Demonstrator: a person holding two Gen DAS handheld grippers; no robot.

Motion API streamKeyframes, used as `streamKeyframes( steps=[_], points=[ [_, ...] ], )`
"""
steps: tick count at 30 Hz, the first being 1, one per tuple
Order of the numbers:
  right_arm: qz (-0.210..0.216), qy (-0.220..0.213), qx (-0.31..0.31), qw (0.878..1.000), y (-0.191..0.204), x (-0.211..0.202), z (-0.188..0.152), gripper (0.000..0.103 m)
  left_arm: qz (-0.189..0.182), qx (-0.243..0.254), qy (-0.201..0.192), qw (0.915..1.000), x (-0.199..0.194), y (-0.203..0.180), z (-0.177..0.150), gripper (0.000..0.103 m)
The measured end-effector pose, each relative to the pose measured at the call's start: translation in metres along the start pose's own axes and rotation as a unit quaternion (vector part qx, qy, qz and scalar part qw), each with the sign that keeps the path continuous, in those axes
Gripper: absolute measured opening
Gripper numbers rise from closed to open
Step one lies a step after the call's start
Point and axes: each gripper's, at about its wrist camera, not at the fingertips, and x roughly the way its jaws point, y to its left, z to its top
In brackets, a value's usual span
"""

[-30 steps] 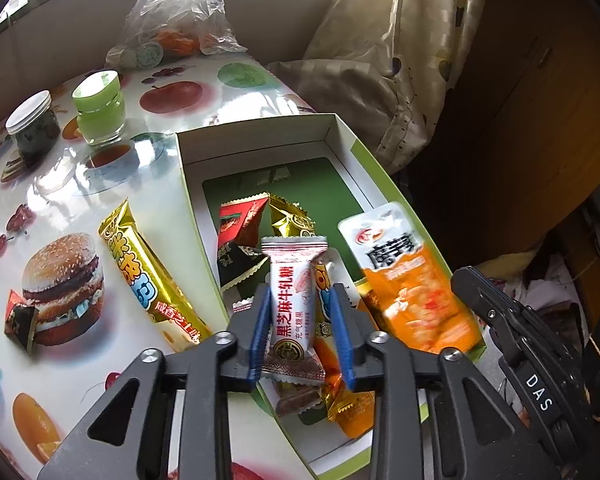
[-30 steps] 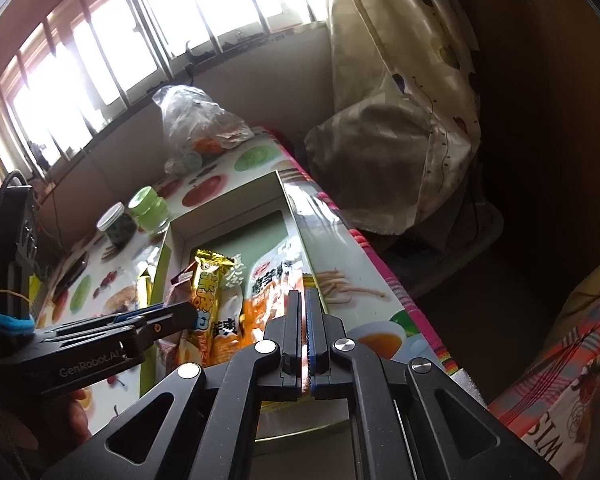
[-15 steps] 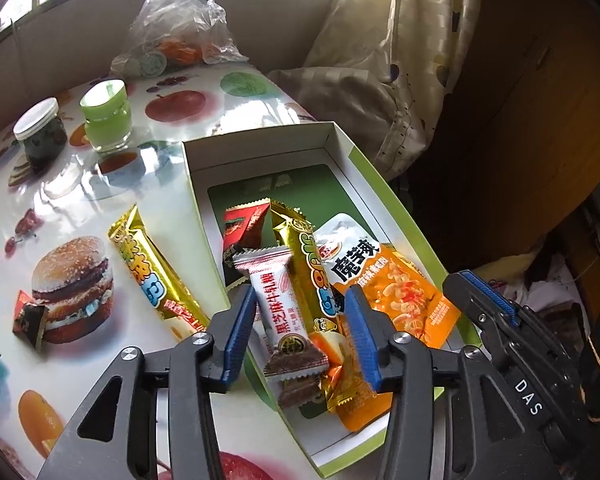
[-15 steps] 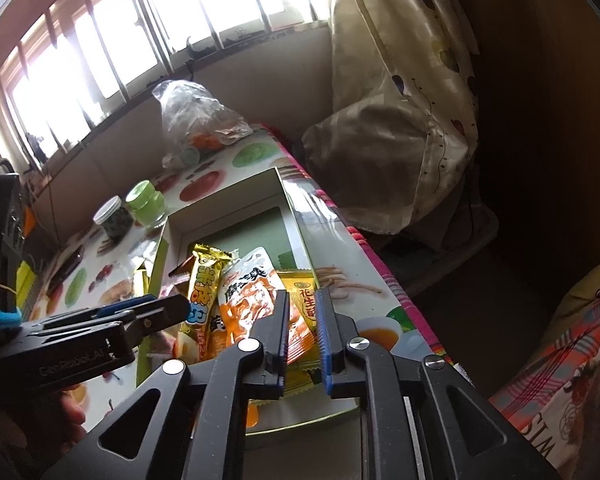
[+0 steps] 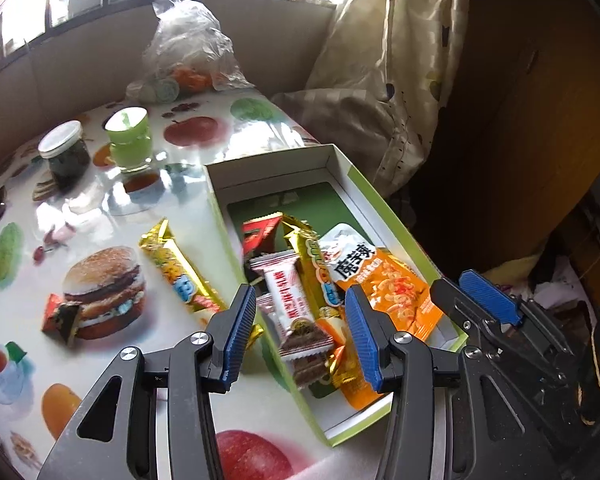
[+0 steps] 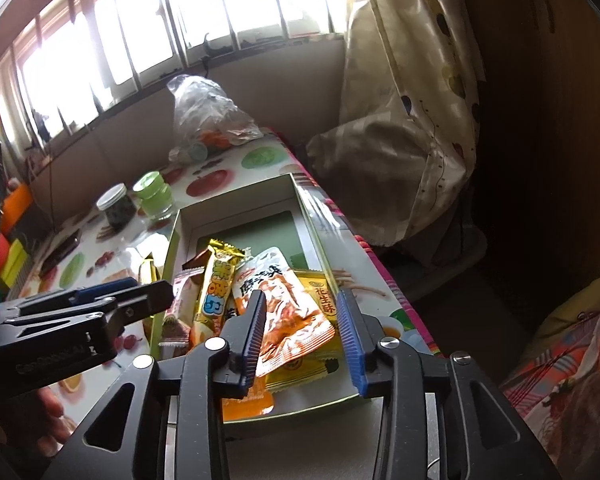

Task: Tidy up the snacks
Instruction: 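Move both open tools back over the remaining snacks on the table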

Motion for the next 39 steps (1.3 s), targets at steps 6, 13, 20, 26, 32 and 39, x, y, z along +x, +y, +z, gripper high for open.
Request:
streamKeyframes(
  steps=[6, 13, 20, 26, 32, 39],
  points=[
    [-0.004, -0.002, -0.015, 1.0, 0.016, -0.005, -0.003, 0.04, 0.013, -0.007, -0.009, 0.9999, -0.013, 0.014, -0.009, 0.048],
    [-0.004, 0.003, -0.037, 0.999, 0.039, -0.003, -0.009, 0.042, 0.034, -0.015, -0.019, 0.9991, -0.024, 0.032, -0.017, 0.048],
    [0.002, 0.009, -0.055, 0.998, 0.057, 0.001, -0.014, 0.043, 0.05, -0.039, -0.02, 0.9978, -0.033, 0.06, -0.031, 0.048],
    [0.017, 0.011, -0.07, 0.997, 0.074, 0.005, -0.016, 0.043, 0.062, -0.061, -0.015, 0.9961, -0.035, 0.084, -0.042, 0.048],
    [0.025, 0.014, -0.086, 0.996, 0.086, 0.009, -0.016, 0.043, 0.069, -0.074, -0.015, 0.9947, -0.039, 0.101, -0.05, 0.048],
    [0.037, 0.021, -0.101, 0.994, 0.099, 0.017, -0.014, 0.043, 0.081, -0.092, -0.012, 0.9924, -0.04, 0.12, -0.057, 0.048]
  ],
)
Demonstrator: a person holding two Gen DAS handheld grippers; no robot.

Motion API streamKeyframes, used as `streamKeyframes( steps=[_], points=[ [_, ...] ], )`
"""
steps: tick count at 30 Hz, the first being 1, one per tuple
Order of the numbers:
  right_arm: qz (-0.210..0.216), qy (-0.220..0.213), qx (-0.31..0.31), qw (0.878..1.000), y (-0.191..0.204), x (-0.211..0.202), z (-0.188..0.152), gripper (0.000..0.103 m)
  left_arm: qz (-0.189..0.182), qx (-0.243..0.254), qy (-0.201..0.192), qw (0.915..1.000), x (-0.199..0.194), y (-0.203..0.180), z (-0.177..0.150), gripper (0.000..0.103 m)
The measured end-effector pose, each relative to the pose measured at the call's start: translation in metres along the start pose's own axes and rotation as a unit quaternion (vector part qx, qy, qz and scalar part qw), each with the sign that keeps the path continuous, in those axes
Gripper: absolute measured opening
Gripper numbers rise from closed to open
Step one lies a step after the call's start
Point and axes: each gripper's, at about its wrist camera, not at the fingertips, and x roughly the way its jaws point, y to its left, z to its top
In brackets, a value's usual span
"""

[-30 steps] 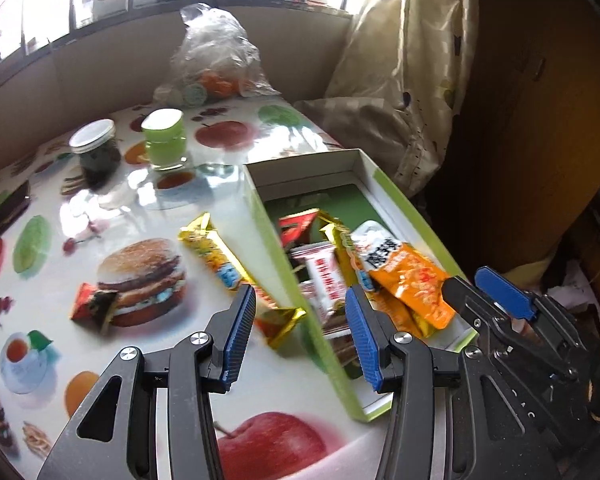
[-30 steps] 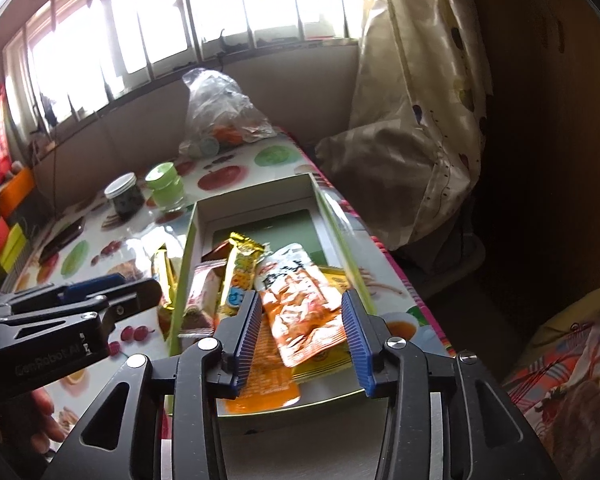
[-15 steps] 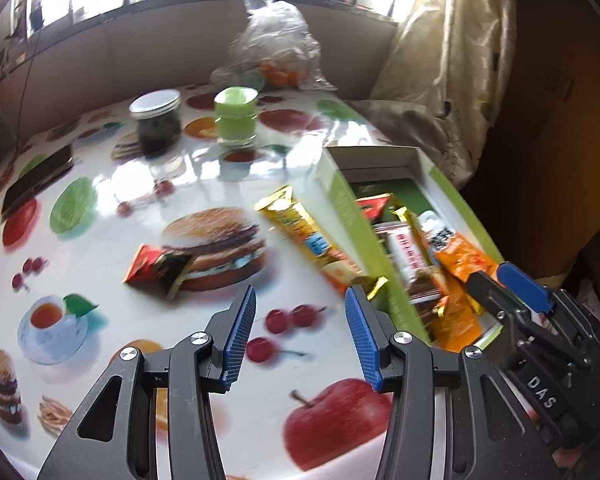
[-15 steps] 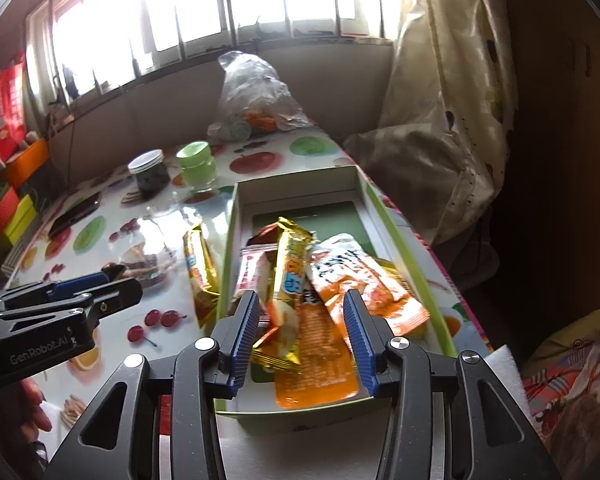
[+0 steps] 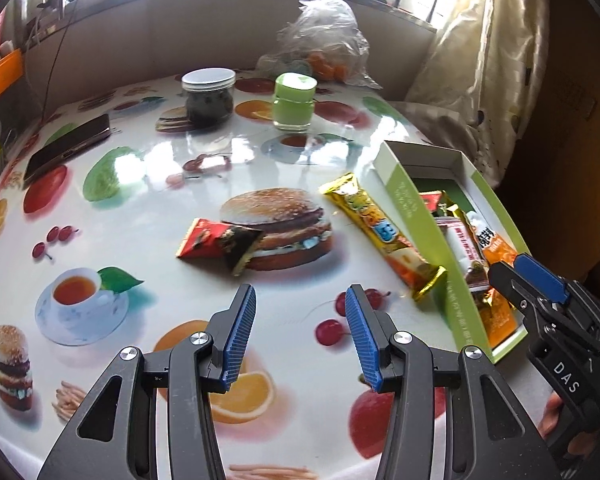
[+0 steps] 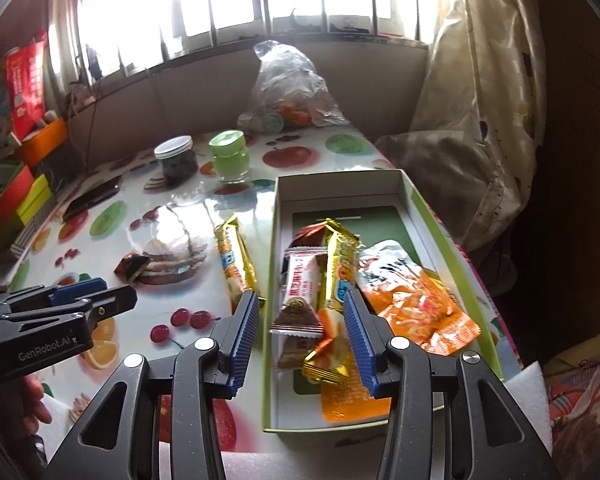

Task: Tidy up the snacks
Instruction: 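Move both open tools back over the remaining snacks on the table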

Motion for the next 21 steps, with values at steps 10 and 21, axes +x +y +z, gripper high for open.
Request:
streamKeyframes(
  steps=[10, 21],
  points=[
    [0.017, 0.011, -0.047, 0.999, 0.027, 0.02, 0.012, 0.043, 0.02, -0.033, -0.001, 0.9992, 0.001, 0.034, 0.0, 0.048],
    [0.026, 0.035, -0.101, 0.994, 0.057, 0.053, 0.021, 0.043, 0.027, -0.05, 0.01, 0.9983, 0.015, 0.058, 0.009, 0.048]
  ],
)
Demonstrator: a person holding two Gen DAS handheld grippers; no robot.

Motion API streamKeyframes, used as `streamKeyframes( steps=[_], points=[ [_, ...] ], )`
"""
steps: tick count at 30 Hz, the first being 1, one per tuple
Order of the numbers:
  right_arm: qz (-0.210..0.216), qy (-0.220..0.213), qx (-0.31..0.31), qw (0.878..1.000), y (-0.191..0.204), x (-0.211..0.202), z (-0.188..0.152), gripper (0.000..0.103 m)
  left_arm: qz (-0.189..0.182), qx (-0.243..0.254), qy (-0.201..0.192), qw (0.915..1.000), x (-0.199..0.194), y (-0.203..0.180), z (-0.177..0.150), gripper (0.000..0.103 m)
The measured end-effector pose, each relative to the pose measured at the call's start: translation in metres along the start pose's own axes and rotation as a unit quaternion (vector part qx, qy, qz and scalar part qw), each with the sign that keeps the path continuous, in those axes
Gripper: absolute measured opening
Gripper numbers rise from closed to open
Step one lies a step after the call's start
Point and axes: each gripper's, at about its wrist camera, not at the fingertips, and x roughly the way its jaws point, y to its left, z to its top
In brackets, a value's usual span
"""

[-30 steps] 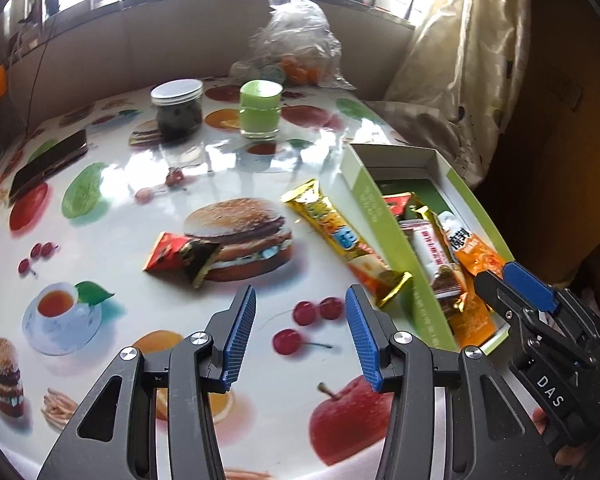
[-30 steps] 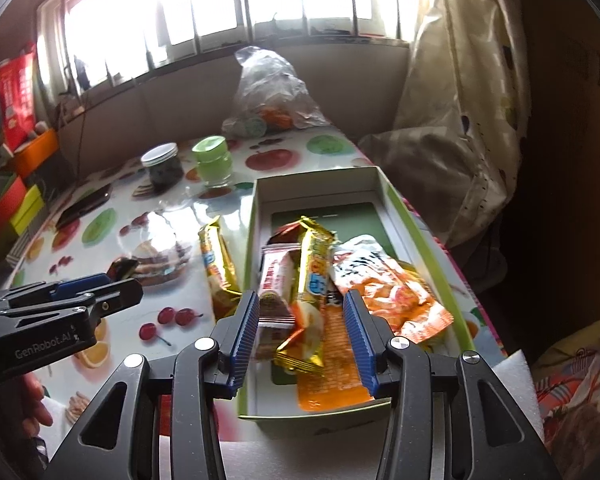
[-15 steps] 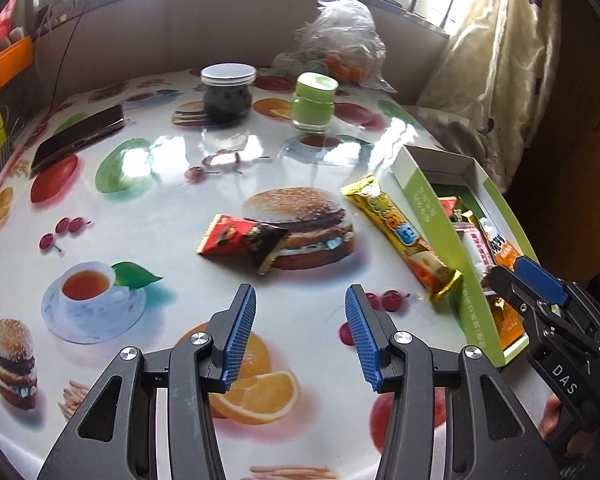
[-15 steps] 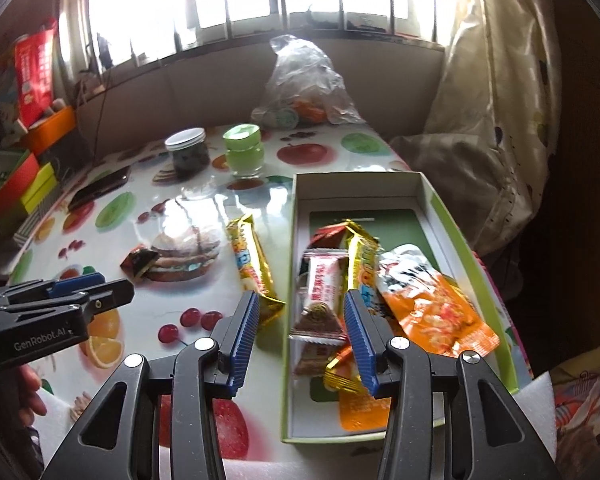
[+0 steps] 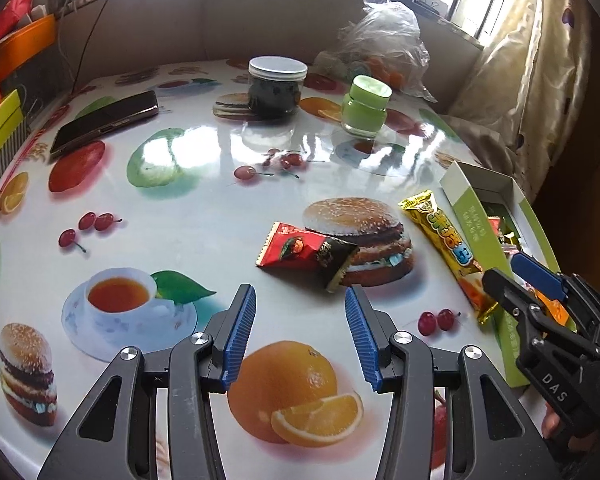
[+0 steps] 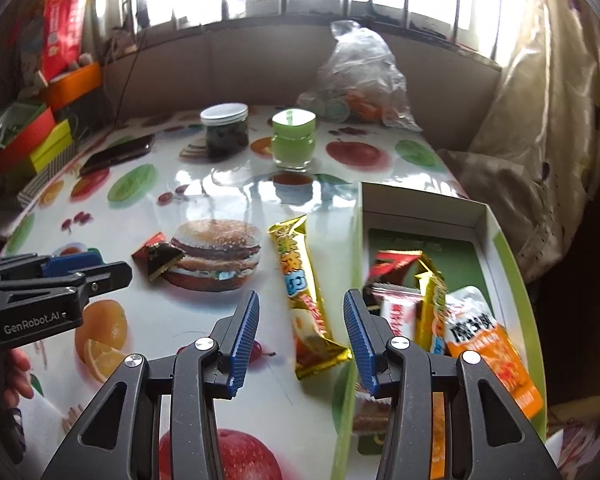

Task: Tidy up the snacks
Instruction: 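Move both open tools back over the remaining snacks on the table, then grasp the gold-yellow candy bar with the right tool while the left tool grasps the red chocolate packet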

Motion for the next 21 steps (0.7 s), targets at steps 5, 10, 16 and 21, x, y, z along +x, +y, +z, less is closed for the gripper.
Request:
streamKeyframes(
  steps=[5, 10, 16, 21],
  points=[
    [-0.003, 0.013, -0.029, 0.999, 0.01, 0.016, 0.006, 0.043, -0.02, -0.024, 0.005, 0.9995, 0.007, 0.004, 0.008, 0.048],
    [-0.012, 0.021, -0.049, 0.998, 0.015, 0.028, 0.012, 0.043, -0.018, -0.031, 0.011, 0.9993, 0.016, 0.003, 0.016, 0.048],
    [-0.026, 0.034, -0.067, 0.997, 0.019, 0.042, 0.014, 0.043, -0.01, -0.045, 0.021, 0.9987, 0.027, 0.004, 0.022, 0.048],
    [-0.034, 0.055, -0.074, 0.995, 0.021, 0.054, 0.015, 0.043, -0.016, -0.052, 0.025, 0.9982, 0.035, 0.005, 0.025, 0.048]
  ],
)
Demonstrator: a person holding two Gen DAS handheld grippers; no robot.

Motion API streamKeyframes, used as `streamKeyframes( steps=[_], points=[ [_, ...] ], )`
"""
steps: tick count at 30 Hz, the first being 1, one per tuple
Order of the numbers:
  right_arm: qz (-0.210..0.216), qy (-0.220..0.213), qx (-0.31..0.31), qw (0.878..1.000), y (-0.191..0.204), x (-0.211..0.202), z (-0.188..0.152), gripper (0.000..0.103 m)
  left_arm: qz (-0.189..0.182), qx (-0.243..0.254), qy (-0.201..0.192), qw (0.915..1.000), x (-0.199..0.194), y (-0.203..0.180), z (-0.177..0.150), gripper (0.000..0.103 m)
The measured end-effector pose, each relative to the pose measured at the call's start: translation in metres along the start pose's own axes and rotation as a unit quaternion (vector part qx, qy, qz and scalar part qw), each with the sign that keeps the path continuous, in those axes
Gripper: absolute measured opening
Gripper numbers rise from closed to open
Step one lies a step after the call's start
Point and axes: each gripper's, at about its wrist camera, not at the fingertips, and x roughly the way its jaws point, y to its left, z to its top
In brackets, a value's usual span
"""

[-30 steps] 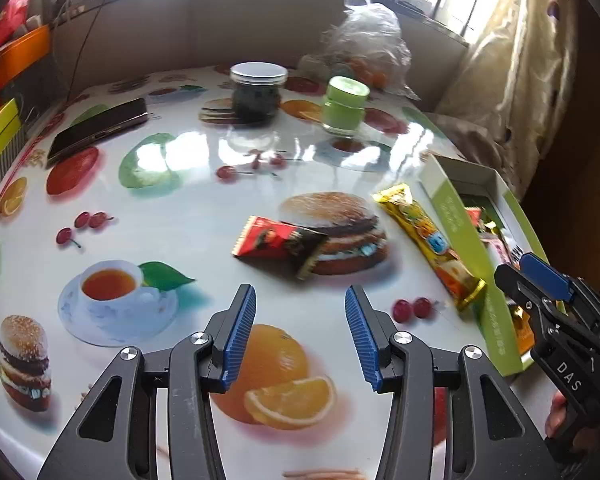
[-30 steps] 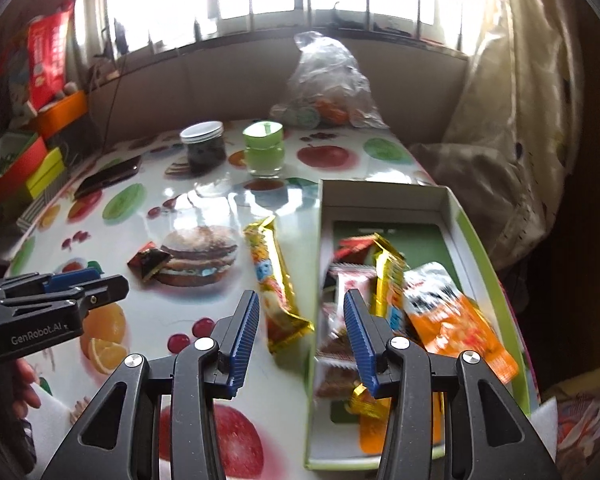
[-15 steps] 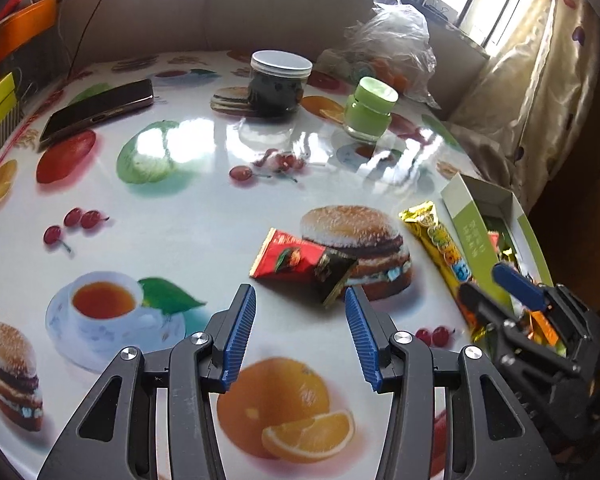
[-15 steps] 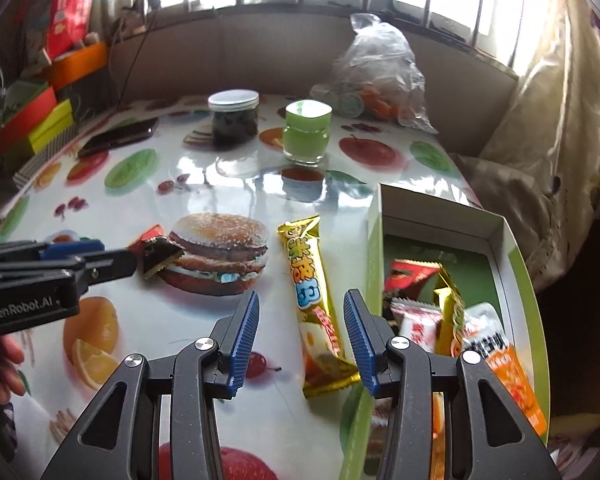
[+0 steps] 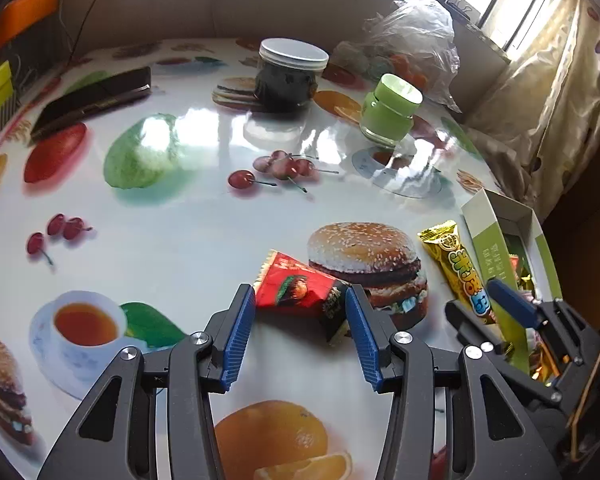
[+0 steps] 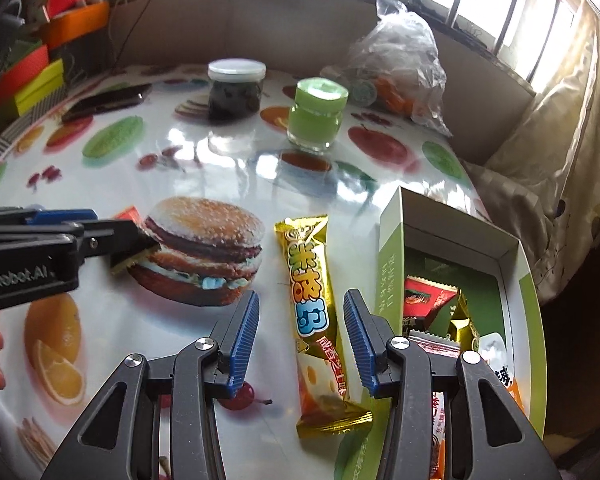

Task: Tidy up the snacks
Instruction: 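Grasp the gold-yellow candy bar with the right tool while the left tool grasps the red chocolate packet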

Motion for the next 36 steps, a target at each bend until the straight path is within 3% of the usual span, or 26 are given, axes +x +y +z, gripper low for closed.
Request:
streamKeyframes(
  steps=[4, 9, 23, 33, 36],
  points=[
    [0.009, 0.01, 0.004, 1.0, 0.003, 0.003, 0.002, 0.043, 0.005, 0.004, 0.0, 1.0, 0.003, -0.001, 0.001, 0.048],
    [0.067, 0.021, 0.045, 0.997, 0.001, 0.005, 0.001, 0.043, 0.008, 0.011, 0.0, 0.9999, 0.002, 0.0, 0.001, 0.048],
    [0.092, 0.022, 0.047, 0.994, 0.015, 0.002, 0.002, 0.043, 0.019, 0.005, -0.01, 0.9998, -0.01, 0.026, -0.007, 0.048],
    [0.092, 0.017, 0.045, 0.995, 0.026, -0.001, 0.002, 0.022, 0.019, 0.0, -0.019, 0.9996, -0.015, 0.039, -0.01, 0.048],
    [0.088, 0.013, 0.048, 0.995, 0.027, -0.002, 0.0, 0.021, 0.021, 0.001, -0.02, 0.9996, -0.016, 0.039, -0.011, 0.044]
  ],
)
